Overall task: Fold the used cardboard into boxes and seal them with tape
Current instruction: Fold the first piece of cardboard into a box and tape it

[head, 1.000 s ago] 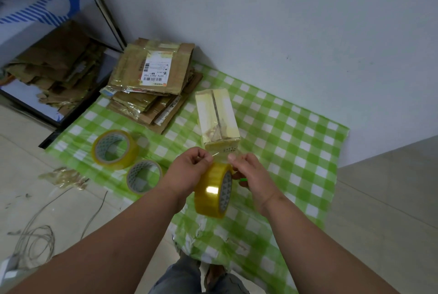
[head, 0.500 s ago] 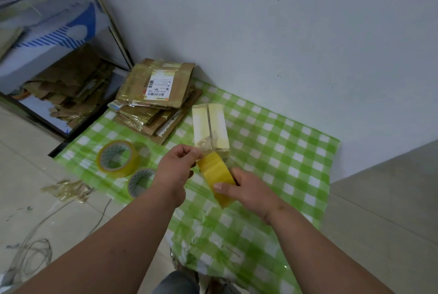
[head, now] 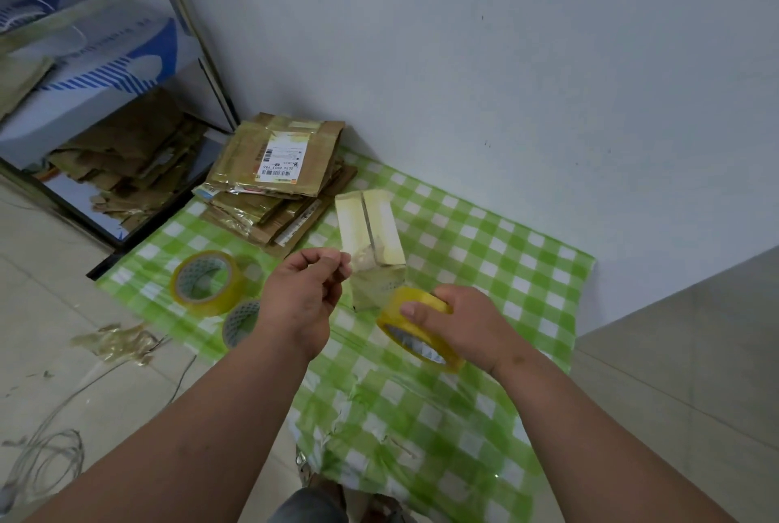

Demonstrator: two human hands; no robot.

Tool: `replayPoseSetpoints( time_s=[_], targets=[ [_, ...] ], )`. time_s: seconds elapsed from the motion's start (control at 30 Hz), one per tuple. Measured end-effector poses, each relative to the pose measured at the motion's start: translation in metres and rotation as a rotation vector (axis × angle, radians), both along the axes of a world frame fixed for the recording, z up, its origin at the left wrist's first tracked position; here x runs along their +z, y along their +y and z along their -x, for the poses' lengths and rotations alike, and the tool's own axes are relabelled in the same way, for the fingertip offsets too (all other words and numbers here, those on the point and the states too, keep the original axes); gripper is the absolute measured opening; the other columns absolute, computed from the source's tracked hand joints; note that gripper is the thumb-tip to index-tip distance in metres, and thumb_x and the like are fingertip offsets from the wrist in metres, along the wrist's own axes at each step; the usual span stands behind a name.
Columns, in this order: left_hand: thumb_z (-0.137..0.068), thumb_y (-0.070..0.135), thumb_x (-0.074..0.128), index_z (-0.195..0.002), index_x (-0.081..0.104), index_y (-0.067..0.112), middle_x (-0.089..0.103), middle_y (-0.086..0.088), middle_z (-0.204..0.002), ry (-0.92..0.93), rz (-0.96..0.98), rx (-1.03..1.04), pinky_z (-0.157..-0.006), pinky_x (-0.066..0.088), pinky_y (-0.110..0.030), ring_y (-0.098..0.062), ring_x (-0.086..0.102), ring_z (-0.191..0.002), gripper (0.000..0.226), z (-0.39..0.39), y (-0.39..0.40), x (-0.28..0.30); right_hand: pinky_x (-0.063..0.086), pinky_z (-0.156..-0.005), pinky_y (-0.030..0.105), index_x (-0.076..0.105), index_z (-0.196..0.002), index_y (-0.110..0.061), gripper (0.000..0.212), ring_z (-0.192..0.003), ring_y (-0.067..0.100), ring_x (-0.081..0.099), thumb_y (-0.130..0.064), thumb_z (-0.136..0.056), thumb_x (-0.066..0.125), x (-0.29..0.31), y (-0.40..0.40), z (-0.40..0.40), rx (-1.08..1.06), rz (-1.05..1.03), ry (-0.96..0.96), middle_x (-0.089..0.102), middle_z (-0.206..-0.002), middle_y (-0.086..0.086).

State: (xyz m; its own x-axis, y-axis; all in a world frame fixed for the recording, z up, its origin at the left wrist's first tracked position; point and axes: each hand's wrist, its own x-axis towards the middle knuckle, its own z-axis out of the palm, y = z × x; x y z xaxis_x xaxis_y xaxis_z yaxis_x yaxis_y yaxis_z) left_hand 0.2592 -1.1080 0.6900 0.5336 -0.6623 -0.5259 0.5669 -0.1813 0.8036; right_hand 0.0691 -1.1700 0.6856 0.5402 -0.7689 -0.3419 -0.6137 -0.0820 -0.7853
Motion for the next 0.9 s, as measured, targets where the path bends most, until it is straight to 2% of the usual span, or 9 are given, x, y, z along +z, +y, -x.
replayPoseSetpoints(
  time_s=[0.13,0.23,0.3,0.4,0.47,0.53,0.63,0.77,0.9],
  targets=[
    [-0.091,-0.001,0.063,-0.086,0.059,0.016,0.069,-0.006,-0.077,0.019,-0.041,0.060,-0.063,0.043,-0.022,-0.008,0.064,-0.061,0.018,-0.007,0.004,0.001,0.032,-0.056,0.028,0.053,-0.069,-0.012,0.043,-0.057,0.010,0.042,-0.048,-0.081,0.074,0.009,-0.010,0.007,0.003,-0.056,-0.063,0.044,-0.065,0.001],
    [-0.086,-0.009,0.064,-0.109,0.045,0.025,0.072,-0.011,-0.078,0.036,-0.022,0.087,-0.066,0.046,-0.026,-0.017,0.067,-0.069,0.045,-0.011,0.010,0.002,0.032,-0.056,0.028,0.058,-0.073,-0.001,0.047,-0.059,0.009,0.042,-0.047,-0.066,0.066,0.019,-0.018,0.014,-0.002,-0.058,-0.065,0.047,-0.067,0.003],
    [-0.085,-0.009,0.065,-0.115,0.048,0.027,0.073,-0.011,-0.078,0.023,-0.037,0.039,-0.070,0.047,-0.027,-0.019,0.068,-0.073,0.049,-0.010,0.011,0.004,0.032,-0.059,0.030,0.059,-0.075,0.003,0.048,-0.062,0.011,0.043,-0.043,-0.063,0.064,0.023,-0.024,0.019,0.003,-0.035,-0.038,0.047,-0.068,0.003],
    [-0.085,-0.007,0.065,-0.109,0.065,0.013,0.073,-0.007,-0.071,0.008,-0.108,-0.033,-0.066,0.047,-0.023,-0.016,0.068,-0.071,0.031,-0.011,0.006,0.007,0.030,-0.059,0.031,0.057,-0.070,-0.003,0.040,-0.061,0.012,0.040,-0.042,-0.062,0.062,0.029,-0.032,0.022,0.023,-0.007,0.004,0.044,-0.065,0.000],
    [-0.084,-0.003,0.066,-0.100,0.069,0.007,0.072,-0.005,-0.070,0.004,-0.152,-0.062,-0.062,0.047,-0.022,-0.015,0.068,-0.066,0.019,-0.012,0.002,0.006,0.030,-0.059,0.030,0.059,-0.073,-0.002,0.041,-0.061,0.012,0.041,-0.042,-0.063,0.062,0.033,-0.038,0.021,0.043,0.009,0.035,0.044,-0.064,-0.002],
    [-0.085,0.002,0.069,-0.091,0.067,0.009,0.071,-0.004,-0.071,0.006,-0.180,-0.071,-0.058,0.047,-0.022,-0.015,0.068,-0.065,0.009,-0.012,-0.001,0.005,0.032,-0.058,0.028,0.064,-0.078,-0.003,0.037,-0.062,0.011,0.043,-0.039,-0.071,0.070,0.036,-0.045,0.019,0.073,0.028,0.069,0.046,-0.064,-0.004],
    [-0.087,0.007,0.070,-0.084,0.064,0.015,0.070,-0.002,-0.072,-0.029,-0.185,-0.038,-0.057,0.046,-0.023,-0.014,0.066,-0.065,0.011,-0.011,-0.008,0.003,0.038,-0.062,0.027,0.070,-0.081,-0.013,0.014,-0.068,0.012,0.052,-0.026,-0.083,0.074,0.038,-0.053,0.019,0.114,0.042,0.080,0.057,-0.071,-0.001],
    [-0.090,0.011,0.069,-0.083,0.061,0.019,0.067,0.001,-0.075,-0.157,-0.210,0.056,-0.062,0.045,-0.026,-0.010,0.058,-0.067,0.013,-0.008,-0.013,0.003,0.036,-0.061,0.027,0.070,-0.087,-0.002,0.024,-0.068,0.013,0.049,-0.025,-0.084,0.073,0.042,-0.064,0.017,0.128,0.046,0.064,0.054,-0.073,0.006],
    [-0.090,0.012,0.068,-0.080,0.059,0.019,0.064,0.001,-0.075,-0.194,-0.224,0.160,-0.056,0.040,-0.024,-0.010,0.050,-0.065,0.015,-0.007,-0.016,0.001,0.027,-0.058,0.029,0.059,-0.073,0.004,0.036,-0.064,0.015,0.039,-0.027,-0.086,0.072,0.042,-0.080,0.017,0.095,0.015,0.058,0.040,-0.066,0.004]
  ],
)
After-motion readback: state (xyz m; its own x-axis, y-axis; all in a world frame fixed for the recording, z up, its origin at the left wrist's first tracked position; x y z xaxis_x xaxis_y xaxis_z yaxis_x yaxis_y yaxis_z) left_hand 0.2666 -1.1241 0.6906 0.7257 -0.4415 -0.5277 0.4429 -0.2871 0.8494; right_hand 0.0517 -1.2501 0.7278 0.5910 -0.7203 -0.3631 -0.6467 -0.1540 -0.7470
